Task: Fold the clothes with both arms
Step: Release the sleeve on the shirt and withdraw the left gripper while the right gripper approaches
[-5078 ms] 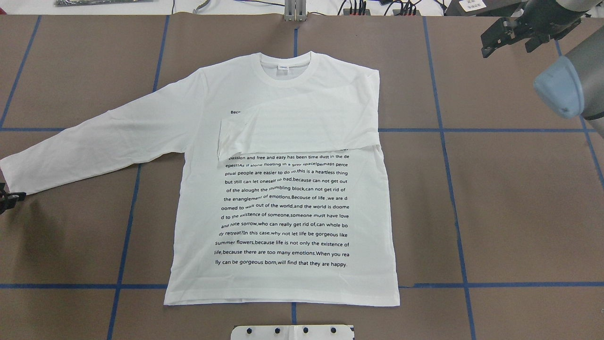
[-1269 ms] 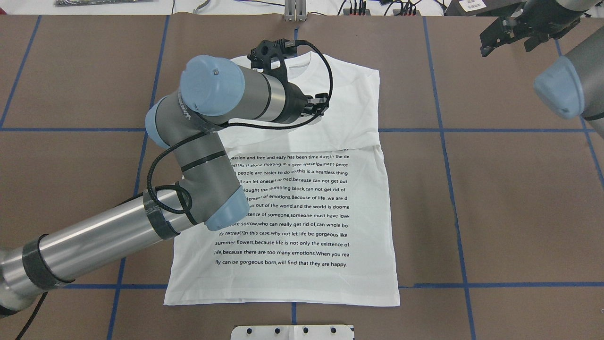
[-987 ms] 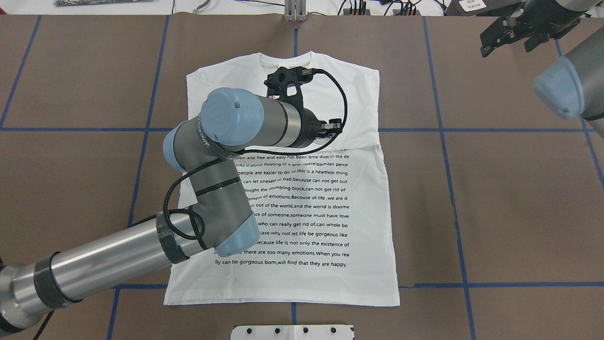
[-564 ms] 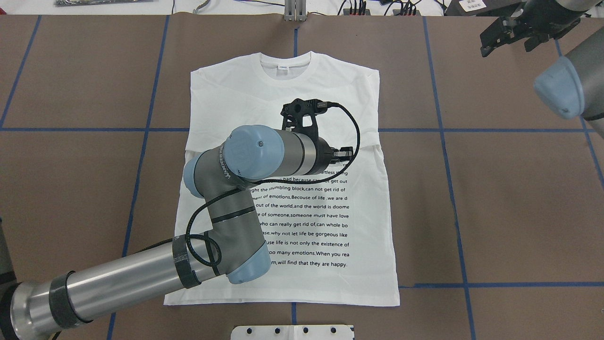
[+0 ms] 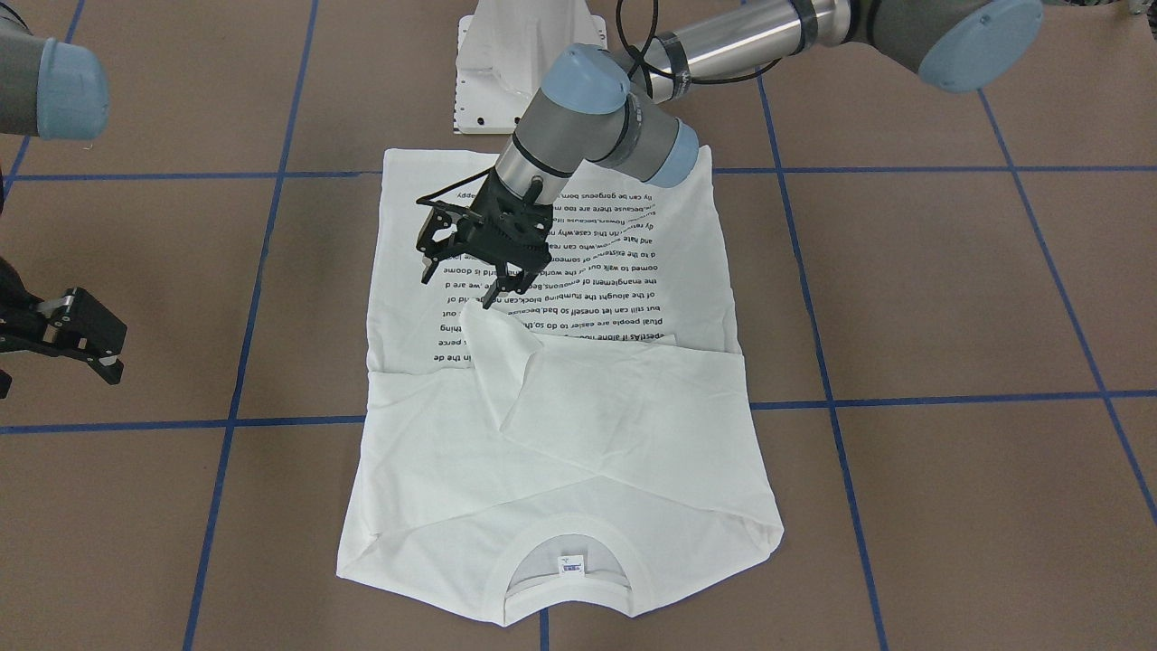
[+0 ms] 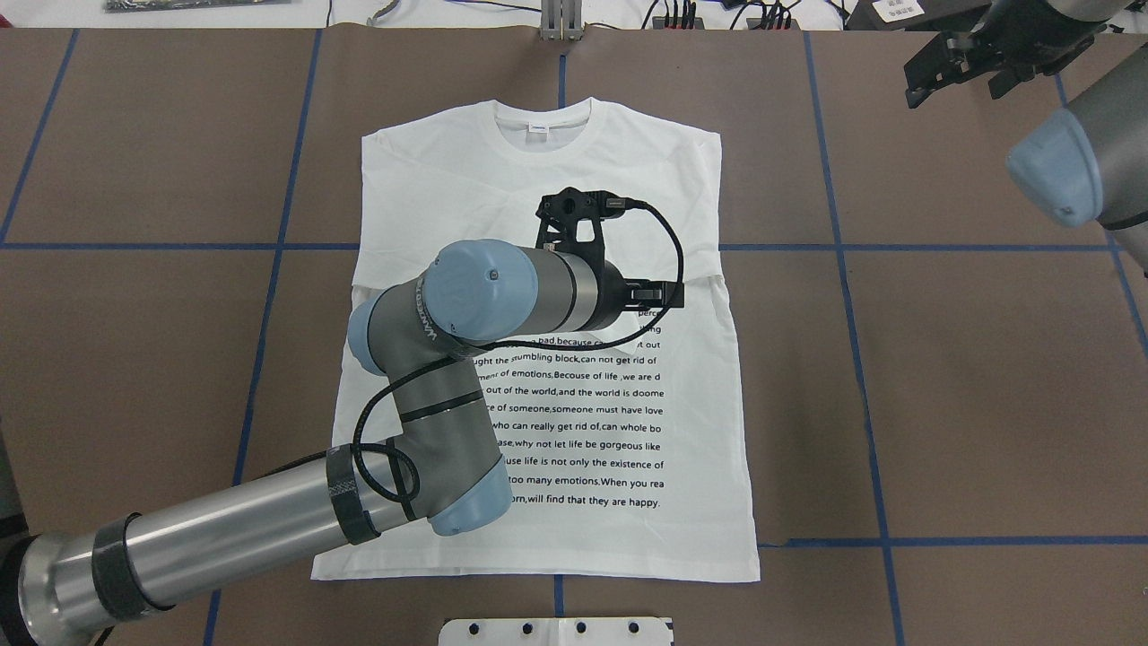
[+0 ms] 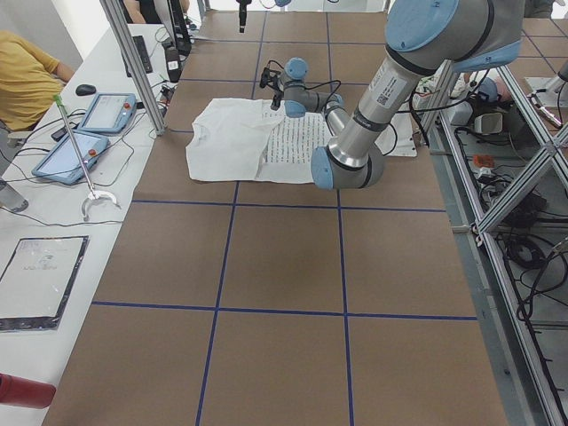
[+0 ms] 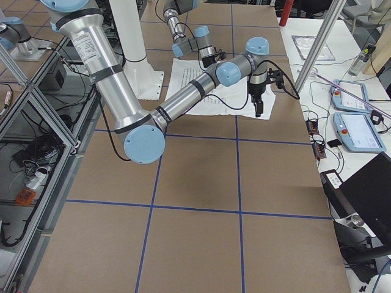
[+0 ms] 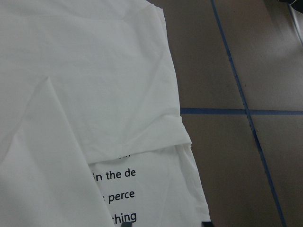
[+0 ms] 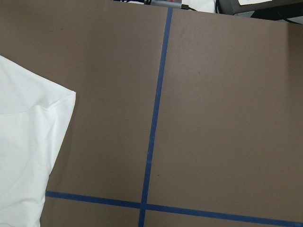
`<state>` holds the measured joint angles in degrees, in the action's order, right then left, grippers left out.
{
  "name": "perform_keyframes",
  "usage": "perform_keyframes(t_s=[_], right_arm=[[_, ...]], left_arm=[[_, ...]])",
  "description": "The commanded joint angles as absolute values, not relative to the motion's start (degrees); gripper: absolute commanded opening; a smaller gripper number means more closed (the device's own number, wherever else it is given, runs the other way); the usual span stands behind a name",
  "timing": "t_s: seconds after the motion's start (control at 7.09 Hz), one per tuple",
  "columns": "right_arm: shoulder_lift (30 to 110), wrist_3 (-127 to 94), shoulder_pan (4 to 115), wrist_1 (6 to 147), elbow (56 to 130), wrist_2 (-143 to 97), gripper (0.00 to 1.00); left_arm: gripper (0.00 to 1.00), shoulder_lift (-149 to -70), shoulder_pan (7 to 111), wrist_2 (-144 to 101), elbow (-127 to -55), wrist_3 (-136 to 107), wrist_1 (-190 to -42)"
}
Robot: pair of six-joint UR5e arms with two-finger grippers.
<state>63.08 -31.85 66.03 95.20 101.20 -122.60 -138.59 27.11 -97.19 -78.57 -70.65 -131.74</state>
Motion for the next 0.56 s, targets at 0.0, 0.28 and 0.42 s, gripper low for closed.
perform_keyframes(t_s=[0.0, 0.28, 0.42], right_arm=[[62.4, -33.7, 64.0, 94.0, 101.1, -121.6, 1.0], [59.4, -41.0, 58.7, 92.6, 100.5, -117.5, 1.0], [56.6, -46.6, 54.4, 92.6, 99.3, -112.6, 1.0]], left_arm=[[1.0, -136.8, 31.4, -101.0, -80.0, -66.0, -128.1], [1.0, -132.2, 39.1, -108.2, -81.7, -58.0, -128.0], [1.0, -126.8, 42.9, -112.0, -85.8, -52.7, -128.0]])
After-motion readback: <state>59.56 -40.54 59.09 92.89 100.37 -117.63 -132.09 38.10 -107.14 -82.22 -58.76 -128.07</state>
